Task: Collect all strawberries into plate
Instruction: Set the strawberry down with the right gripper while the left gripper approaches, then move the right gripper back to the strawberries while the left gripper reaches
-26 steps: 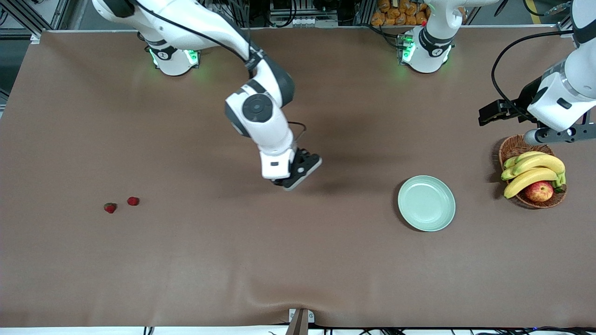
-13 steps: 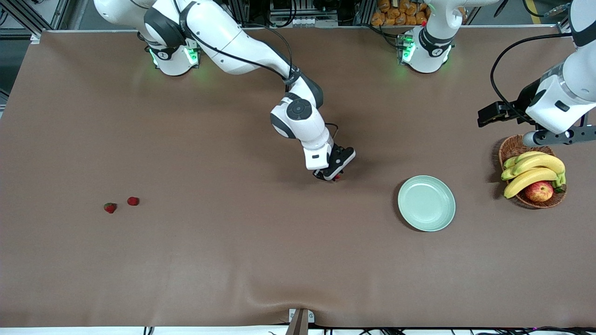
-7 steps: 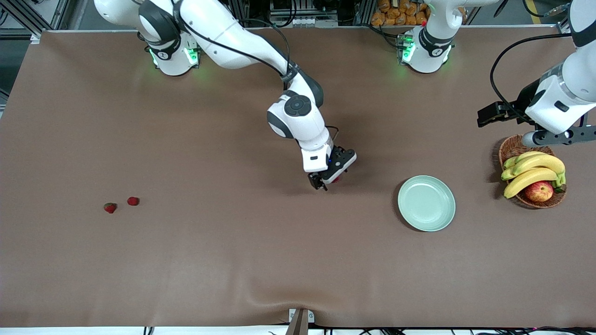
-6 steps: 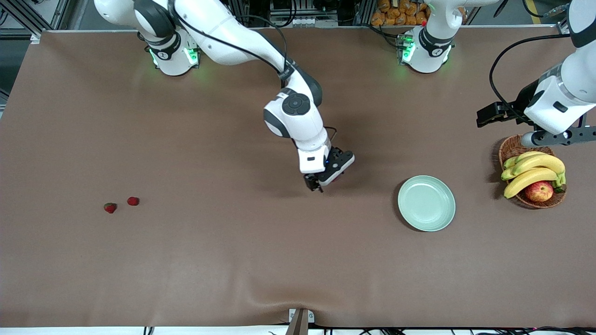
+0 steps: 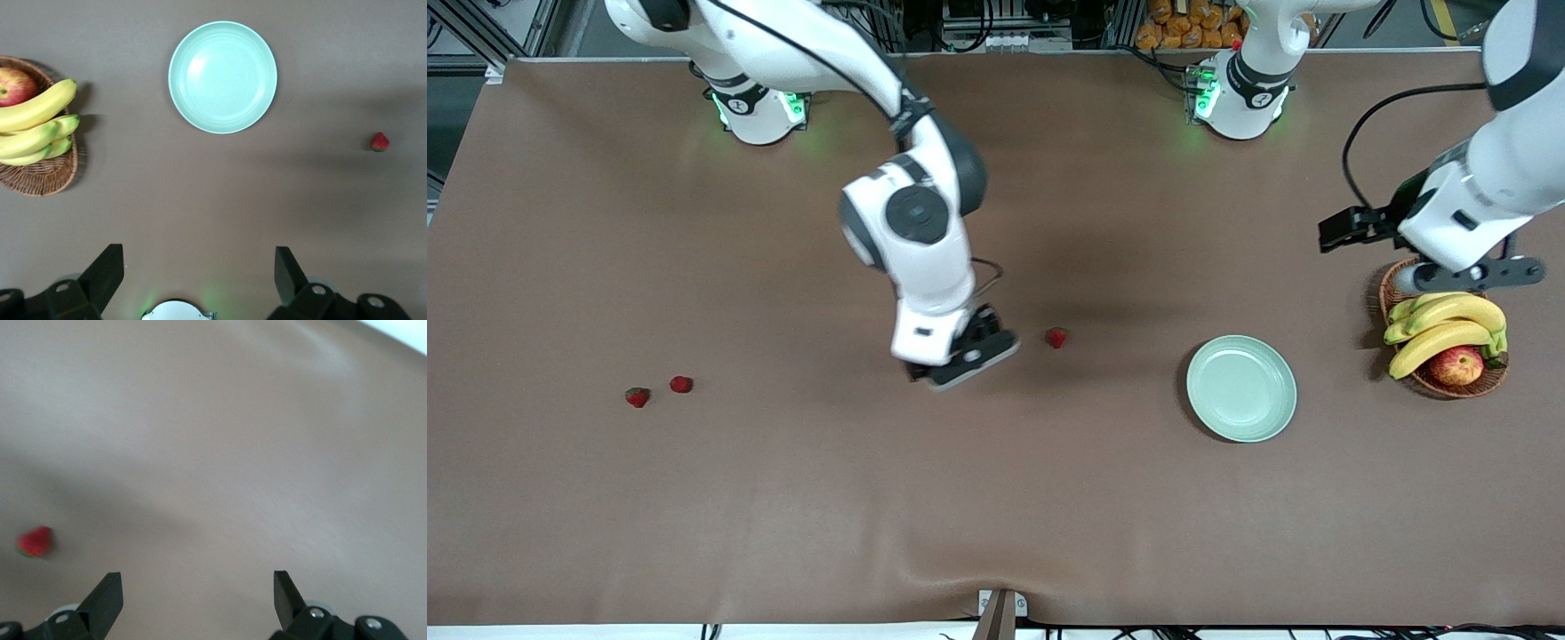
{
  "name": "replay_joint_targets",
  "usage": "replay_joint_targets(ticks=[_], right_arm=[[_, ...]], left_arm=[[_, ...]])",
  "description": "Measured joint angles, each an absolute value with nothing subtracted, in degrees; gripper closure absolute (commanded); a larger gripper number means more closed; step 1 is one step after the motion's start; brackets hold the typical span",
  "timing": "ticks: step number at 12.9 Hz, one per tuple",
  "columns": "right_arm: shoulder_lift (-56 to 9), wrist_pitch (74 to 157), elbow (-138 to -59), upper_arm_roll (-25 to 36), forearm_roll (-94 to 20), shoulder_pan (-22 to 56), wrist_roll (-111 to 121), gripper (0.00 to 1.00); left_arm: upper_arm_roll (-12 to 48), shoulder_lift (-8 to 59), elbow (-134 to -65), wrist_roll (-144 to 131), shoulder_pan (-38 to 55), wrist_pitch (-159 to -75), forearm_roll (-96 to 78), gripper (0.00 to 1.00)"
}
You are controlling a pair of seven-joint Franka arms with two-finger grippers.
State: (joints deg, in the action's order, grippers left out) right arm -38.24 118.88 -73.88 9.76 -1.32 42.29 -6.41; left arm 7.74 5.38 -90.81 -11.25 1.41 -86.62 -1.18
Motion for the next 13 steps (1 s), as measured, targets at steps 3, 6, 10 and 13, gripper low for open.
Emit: replay_joint_targets(ticks=[3,6,10,13], right_arm=[[-35.3,111.8,-76.9,10.7,-1.3,37.2,-6.4,0.00],[-32.5,111.3,-82.5,11.2,-1.3,31.9,-6.4,0.00],[-31.3,112.1,-87.9,11.4,-1.3,24.5,-6.4,0.00],[-31.3,114.2,-90.9,11.4,-1.3,21.0,-6.3,0.00]], left_arm=[[8.1,9.5,-91.0,-12.4,4.5,-90.4,-1.2,0.00],[8.3,14.1,-91.5,-15.7,9.4,-94.5,-1.2,0.00],[8.5,19.3,-95.6,-20.5,15.7,-105.1,-1.2,0.00],[8.5,23.7,-97.5,-24.0,19.3,-112.9,-1.2,0.00]])
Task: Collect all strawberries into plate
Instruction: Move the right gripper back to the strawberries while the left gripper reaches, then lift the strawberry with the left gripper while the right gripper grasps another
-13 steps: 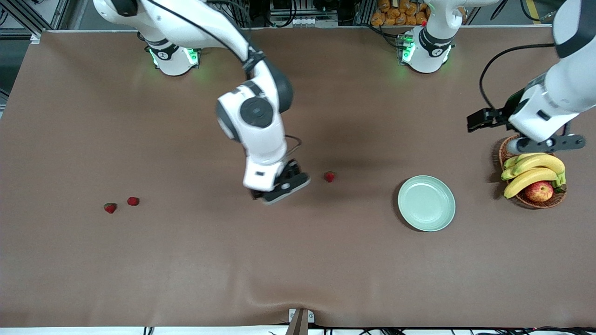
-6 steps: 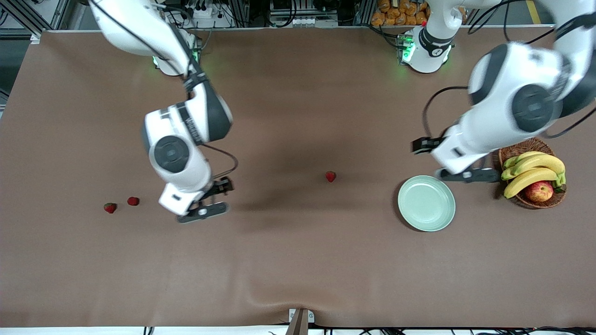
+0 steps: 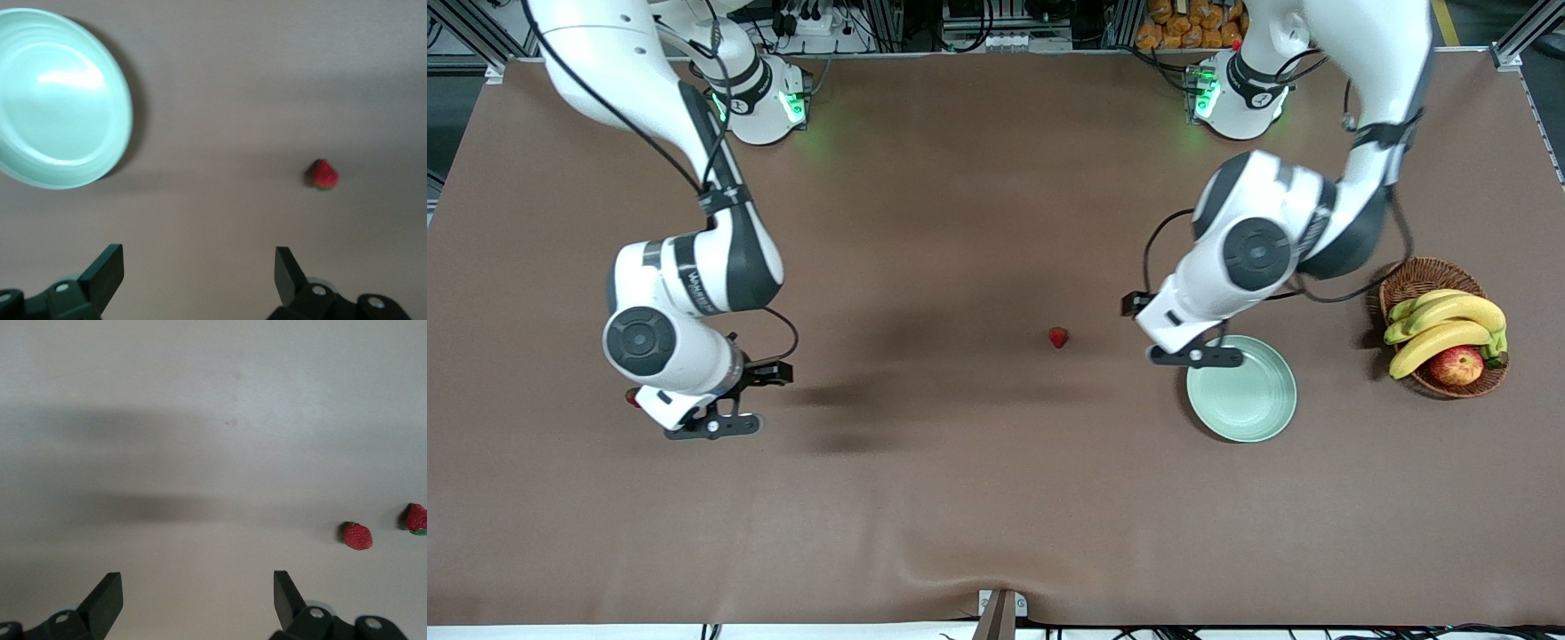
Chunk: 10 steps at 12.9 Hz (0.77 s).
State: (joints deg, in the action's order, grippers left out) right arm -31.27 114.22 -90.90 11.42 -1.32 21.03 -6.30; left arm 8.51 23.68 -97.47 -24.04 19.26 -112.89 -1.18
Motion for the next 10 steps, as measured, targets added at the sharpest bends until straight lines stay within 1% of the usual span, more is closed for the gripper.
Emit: replay_joint_targets(ticks=[4,7,9,10], right_arm=[[-31.2,118.3,-94.4,11.5,-0.9,18.1,-5.9,0.00],[-31.2,119.7,-94.6,11.6,-0.7,12.5,-2.8,0.00],[-31.6,121.3,-94.9,11.5,-0.7,9.1,-2.3,0.00],[-31.9,121.8,-95.2,11.5,-0.8,7.8,-2.0,0.00]], left_arm=[[8.5,29.6,-97.7,-26.3,22.6,-122.3,-1.2,0.00],[8.5,34.0,-97.7,-30.8,24.2,-130.1,-1.2,0.00],[8.5,36.1,-97.6,-34.7,25.7,-133.3,-1.2,0.00],[8.5,36.9,-97.6,-36.4,26.5,-134.2,-1.2,0.06]])
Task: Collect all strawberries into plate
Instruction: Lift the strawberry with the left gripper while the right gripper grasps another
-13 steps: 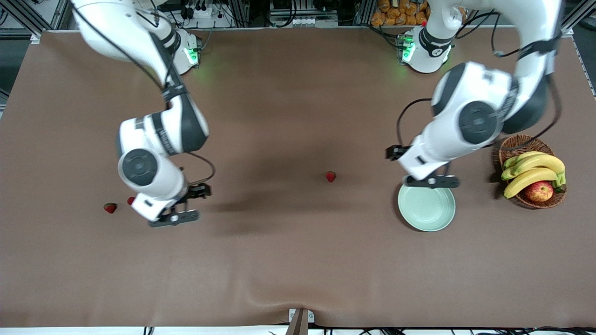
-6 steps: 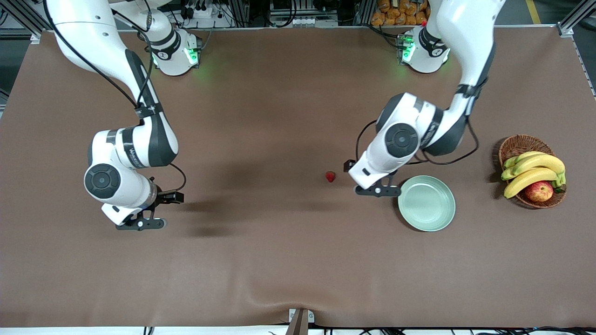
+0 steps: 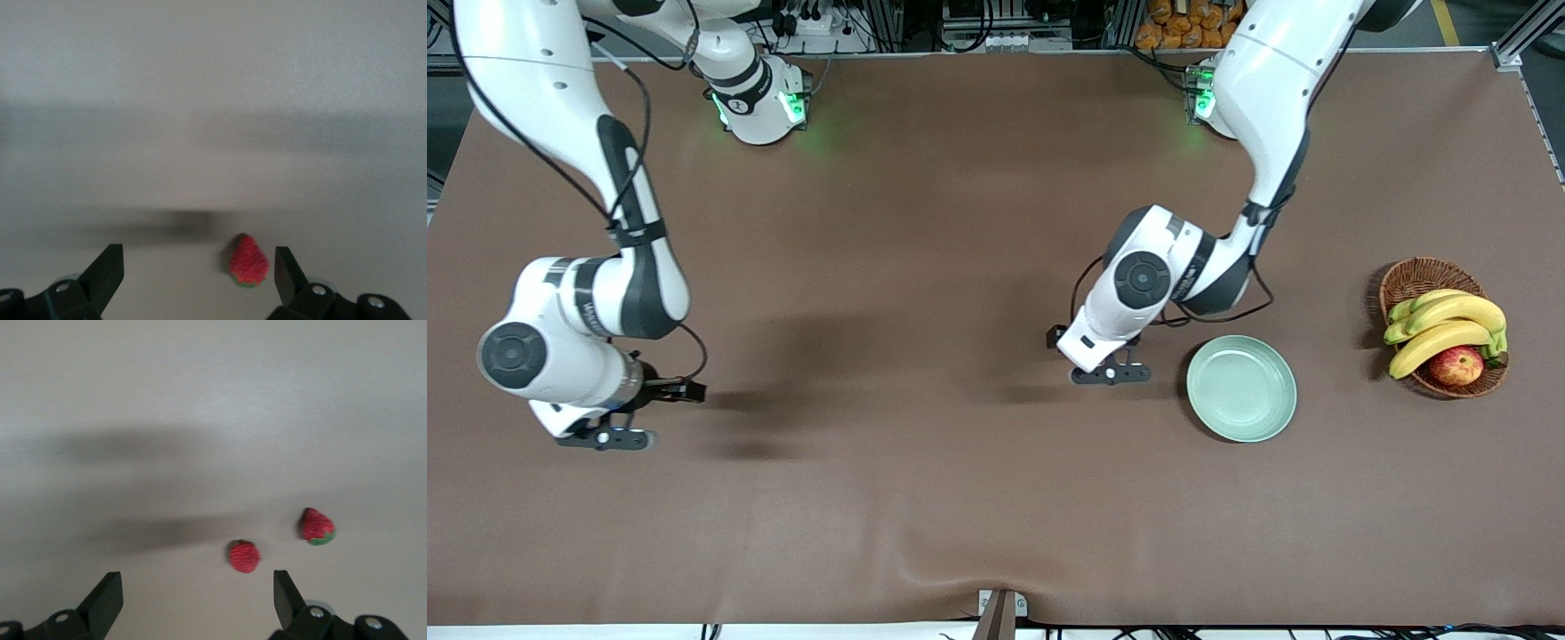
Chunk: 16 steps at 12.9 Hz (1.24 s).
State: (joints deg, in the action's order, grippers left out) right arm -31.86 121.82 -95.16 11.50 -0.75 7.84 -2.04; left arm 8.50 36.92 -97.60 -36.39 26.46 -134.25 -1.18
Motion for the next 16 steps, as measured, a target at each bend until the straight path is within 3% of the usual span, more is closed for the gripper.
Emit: replay_joint_targets(ticks=[6,9,12,14,16], right_arm=[[-36.1,124.5,-96.1,11.0,-1.4,5.1,-1.5,0.00],[-37.5,125.0,-96.7,11.0,-5.0,4.5,-0.4,0.00],[-37.5,125.1,-97.9,10.9,-6.0,3.9,0.2,0.00],[-37.5,125.7,-98.2,10.9,-6.1,3.3,1.0,0.00],[-37.6,126.4,-98.4,10.9,-6.2,3.0,1.5,0.00]], left_arm=[[8.4,39.3,-97.5,-40.3,29.1,-134.9,-1.2,0.19],[8.4,40.3,-97.4,-40.3,29.5,-135.0,-1.2,0.31],[8.3,41.3,-96.8,-40.3,29.9,-135.2,-1.2,0.64],[8.3,41.4,-96.6,-40.3,30.2,-135.2,-1.2,0.98],[8.1,41.4,-96.3,-40.3,30.2,-135.2,-1.2,1.00]])
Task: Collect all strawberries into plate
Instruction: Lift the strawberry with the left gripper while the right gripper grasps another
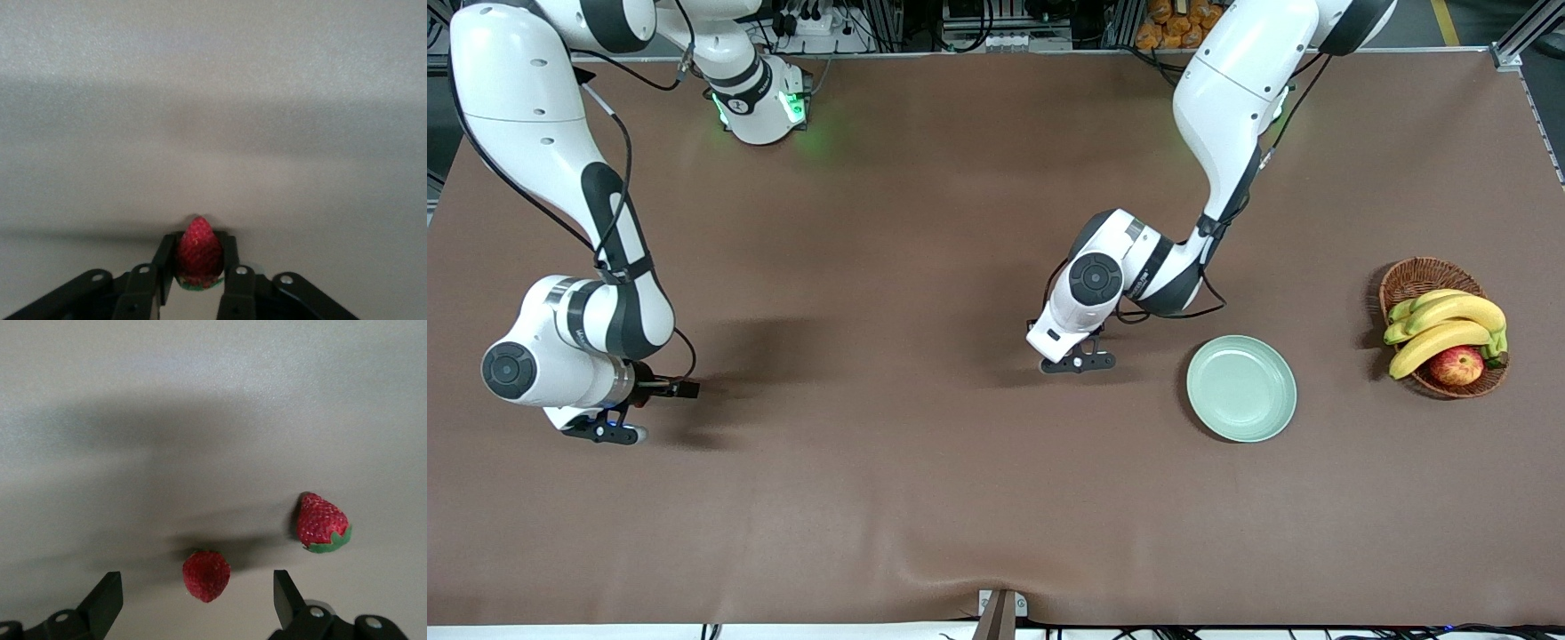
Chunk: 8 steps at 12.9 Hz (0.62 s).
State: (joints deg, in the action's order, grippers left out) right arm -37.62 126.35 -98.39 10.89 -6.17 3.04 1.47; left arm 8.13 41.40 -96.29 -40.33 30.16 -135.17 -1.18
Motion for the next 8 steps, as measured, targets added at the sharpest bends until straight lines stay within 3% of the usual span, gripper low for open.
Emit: replay_joint_targets(ticks=[4,6,8], right_arm=[[-38.3,127.9,-98.7,10.8,-6.4,3.0,1.5,0.00],[-38.5,128.0,-98.7,10.7,-6.4,3.0,1.5,0.17],[-38.5,128.0,-98.7,10.7,-6.4,2.9,1.5,0.20]], left_arm=[[7.2,39.0,-94.3,-39.7,27.2,-133.4,-1.1,1.00],[7.2,34.3,-93.7,-35.3,22.6,-127.9,-1.0,1.00],[7.2,29.9,-93.7,-28.4,16.6,-122.2,-1.0,1.00]])
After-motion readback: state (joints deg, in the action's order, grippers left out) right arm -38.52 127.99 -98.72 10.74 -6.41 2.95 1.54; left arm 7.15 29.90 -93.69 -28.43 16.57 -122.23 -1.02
